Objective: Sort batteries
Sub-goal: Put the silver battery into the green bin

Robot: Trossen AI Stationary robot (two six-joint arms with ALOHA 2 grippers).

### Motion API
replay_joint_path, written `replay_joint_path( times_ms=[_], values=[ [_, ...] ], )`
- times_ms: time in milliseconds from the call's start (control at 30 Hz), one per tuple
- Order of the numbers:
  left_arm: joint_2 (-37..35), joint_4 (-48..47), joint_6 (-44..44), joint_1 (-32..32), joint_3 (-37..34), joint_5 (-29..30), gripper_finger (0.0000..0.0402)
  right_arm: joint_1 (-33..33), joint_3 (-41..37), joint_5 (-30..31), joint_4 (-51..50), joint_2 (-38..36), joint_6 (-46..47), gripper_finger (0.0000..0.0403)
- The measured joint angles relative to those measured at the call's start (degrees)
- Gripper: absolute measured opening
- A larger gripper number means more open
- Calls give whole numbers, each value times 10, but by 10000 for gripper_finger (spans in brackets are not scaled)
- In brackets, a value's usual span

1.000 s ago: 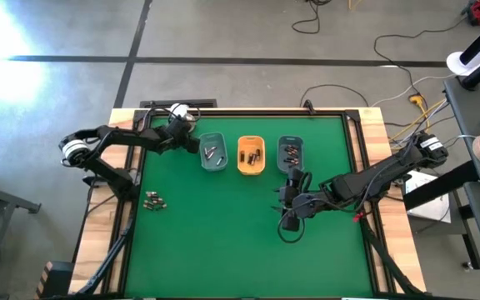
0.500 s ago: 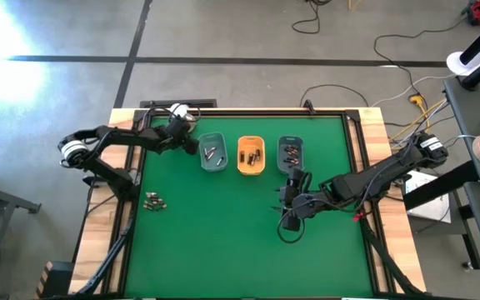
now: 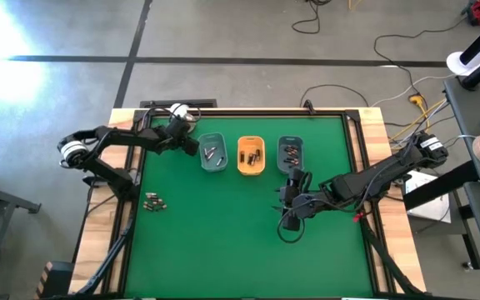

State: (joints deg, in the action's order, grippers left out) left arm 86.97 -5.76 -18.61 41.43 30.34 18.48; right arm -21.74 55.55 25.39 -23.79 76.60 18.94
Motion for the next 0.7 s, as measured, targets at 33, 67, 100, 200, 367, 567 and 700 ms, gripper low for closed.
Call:
replay_joint_path(
  times_ms=[33,67,100,200,367,567,700],
  values=[
    [-2,-1,-4,0,0,0,195,0,0,0,0,0,0,250],
    [-3,-2,-6,0,-1,-1,198,0,0,0,0,0,0,251],
    [-6,-4,-7,0,-1,-2,202,0,0,0,0,0,0,252],
    [-15,-20,-16,0,-1,-2,220,0,0,0,0,0,0,259],
    [-35,-45,-30,0,-3,-4,243,0,0,0,0,0,-2,268],
    [-29,-42,-25,0,-3,-4,241,0,0,0,0,0,-4,266],
    [-21,-14,6,0,-7,-1,233,0,0,0,0,0,0,259]
  ],
)
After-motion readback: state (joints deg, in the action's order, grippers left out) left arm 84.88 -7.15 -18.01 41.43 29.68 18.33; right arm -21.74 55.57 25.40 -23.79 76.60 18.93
